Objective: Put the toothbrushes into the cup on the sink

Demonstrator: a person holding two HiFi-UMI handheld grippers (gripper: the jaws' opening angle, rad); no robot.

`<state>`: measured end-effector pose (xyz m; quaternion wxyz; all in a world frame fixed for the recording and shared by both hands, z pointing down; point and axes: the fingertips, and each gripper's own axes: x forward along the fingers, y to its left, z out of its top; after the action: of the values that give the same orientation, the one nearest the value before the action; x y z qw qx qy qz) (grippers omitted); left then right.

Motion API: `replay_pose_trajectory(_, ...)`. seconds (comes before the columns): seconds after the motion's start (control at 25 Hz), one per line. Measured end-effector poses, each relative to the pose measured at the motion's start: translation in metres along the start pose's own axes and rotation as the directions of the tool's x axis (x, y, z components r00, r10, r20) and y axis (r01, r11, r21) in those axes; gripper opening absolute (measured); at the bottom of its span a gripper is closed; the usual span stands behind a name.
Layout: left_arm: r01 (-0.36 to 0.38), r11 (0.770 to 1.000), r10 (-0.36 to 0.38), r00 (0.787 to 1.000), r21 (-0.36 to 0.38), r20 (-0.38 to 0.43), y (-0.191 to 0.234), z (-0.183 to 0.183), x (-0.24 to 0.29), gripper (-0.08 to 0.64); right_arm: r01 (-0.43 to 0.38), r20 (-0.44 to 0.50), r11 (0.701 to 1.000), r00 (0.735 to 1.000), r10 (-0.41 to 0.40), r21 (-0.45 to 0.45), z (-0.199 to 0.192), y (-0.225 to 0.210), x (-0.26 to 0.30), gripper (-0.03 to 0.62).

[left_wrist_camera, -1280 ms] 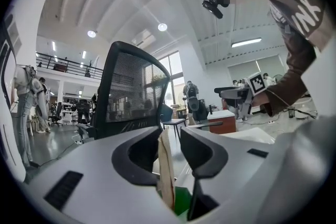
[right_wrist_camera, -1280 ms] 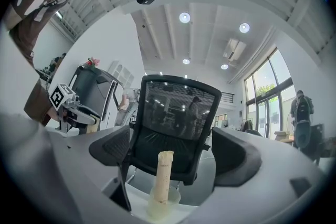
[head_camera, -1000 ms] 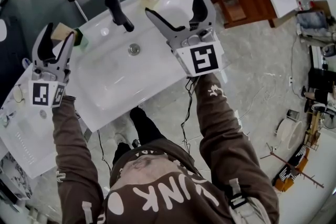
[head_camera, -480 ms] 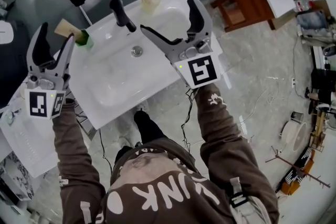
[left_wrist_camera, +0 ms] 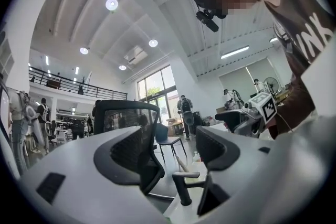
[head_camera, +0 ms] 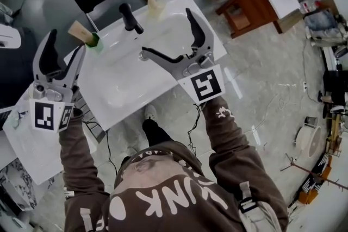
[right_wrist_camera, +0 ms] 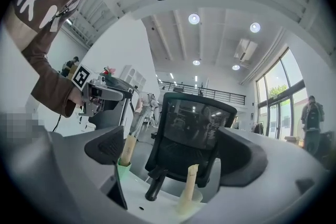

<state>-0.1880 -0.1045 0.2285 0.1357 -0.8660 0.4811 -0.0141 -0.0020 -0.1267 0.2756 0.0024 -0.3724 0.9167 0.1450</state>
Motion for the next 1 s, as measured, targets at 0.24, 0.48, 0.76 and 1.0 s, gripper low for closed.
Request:
replay_pose_trajectory(0.24, 0.011, 1.0, -0.011, 1.0, -0.009, 0.018, -0.012, 0.019, -0.019, 0.311, -0.024, 0.007, 1.0, 1.0, 0.024, 0.015, 0.018, 0.019, -0.012, 0.554)
replay_pose_trajectory(0.48, 0.009, 1.0, -0.009, 0.999, -0.009, 0.032, -0.019, 0.034, -0.037, 0.311, -0.035, 0.003, 0.998, 0.999, 0.035, 0.044, 0.028, 0.032, -0.021, 0.554)
replay_pose_trajectory(0.76, 0.013, 1.0, -0.013, 0.999, 0.001, 0.04, -0.028, 0.043, -0.049, 0.311, -0.042, 0.02, 0.998, 0.999, 0.041, 0.045, 0.04, 0.043, -0.028, 0.554)
replay_pose_trajectory(1.0, 0.016, 1.0, -0.016, 0.999, 0.006, 0.04, -0.035, 0.046, -0.055, 0.311, -0.05, 0.022, 0.998, 0.999, 0.049, 0.042, 0.045, 0.049, -0.033, 0.554)
